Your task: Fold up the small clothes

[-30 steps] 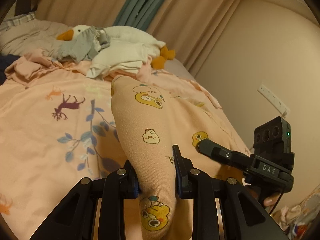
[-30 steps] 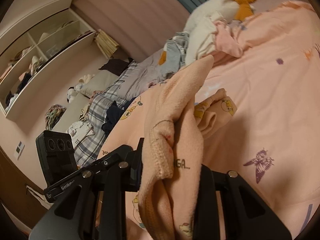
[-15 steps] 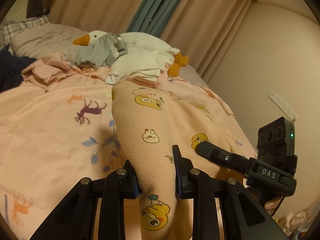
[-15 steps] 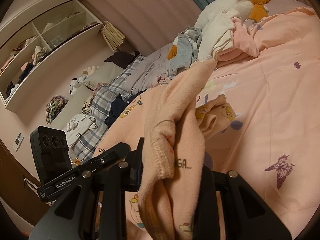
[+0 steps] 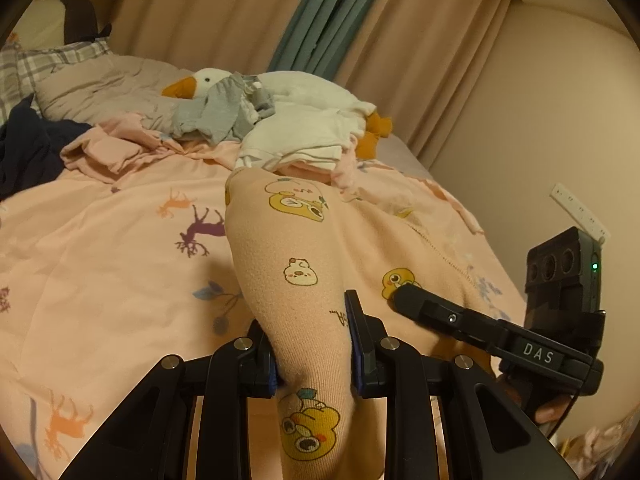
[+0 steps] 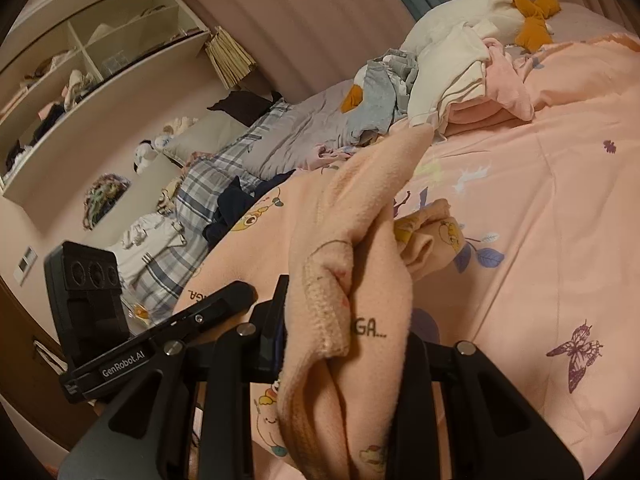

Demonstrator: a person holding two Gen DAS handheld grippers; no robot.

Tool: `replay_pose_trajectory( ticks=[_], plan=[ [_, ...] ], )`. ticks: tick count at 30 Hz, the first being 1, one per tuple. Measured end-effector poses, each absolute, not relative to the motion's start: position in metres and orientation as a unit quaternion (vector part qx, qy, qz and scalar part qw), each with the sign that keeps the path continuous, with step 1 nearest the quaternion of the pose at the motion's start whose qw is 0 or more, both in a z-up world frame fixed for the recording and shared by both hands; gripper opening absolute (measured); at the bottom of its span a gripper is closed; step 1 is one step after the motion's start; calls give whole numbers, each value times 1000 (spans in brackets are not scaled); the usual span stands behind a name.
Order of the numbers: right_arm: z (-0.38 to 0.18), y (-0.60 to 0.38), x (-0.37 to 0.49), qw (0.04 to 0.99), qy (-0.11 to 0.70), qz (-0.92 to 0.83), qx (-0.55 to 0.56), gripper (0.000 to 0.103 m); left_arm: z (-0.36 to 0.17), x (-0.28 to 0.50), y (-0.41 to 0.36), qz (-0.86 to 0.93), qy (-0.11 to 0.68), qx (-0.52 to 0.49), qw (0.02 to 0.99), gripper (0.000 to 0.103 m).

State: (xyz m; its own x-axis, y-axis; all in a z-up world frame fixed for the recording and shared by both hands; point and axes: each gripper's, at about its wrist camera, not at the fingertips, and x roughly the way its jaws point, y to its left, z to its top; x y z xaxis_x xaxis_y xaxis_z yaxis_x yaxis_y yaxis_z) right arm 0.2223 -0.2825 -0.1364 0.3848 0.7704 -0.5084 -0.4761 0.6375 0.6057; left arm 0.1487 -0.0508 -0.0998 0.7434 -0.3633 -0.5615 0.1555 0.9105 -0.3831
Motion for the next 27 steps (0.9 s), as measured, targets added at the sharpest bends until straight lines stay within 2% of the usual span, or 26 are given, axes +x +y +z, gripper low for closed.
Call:
replay_pose_trajectory(
  ticks=[11, 17, 20, 24, 27],
  plan=[
    [-149, -266, 226, 817, 410, 371, 162, 27, -112, 149, -51, -114, 331, -120, 929, 25],
    [-160, -256, 229, 823, 410, 365, 148, 27, -127, 158, -37, -125, 332, -147, 924, 25],
    [-183, -246, 237, 818, 437, 352, 128, 28, -150, 172, -32, -120, 370, -162, 907, 25],
    [-229, -232, 241, 785, 513, 338, 85, 29, -196, 184, -27, -98, 466, -175, 862, 25],
    [-237, -228, 240, 783, 528, 322, 71, 32, -203, 182, -30, -89, 477, -154, 861, 28]
  ],
)
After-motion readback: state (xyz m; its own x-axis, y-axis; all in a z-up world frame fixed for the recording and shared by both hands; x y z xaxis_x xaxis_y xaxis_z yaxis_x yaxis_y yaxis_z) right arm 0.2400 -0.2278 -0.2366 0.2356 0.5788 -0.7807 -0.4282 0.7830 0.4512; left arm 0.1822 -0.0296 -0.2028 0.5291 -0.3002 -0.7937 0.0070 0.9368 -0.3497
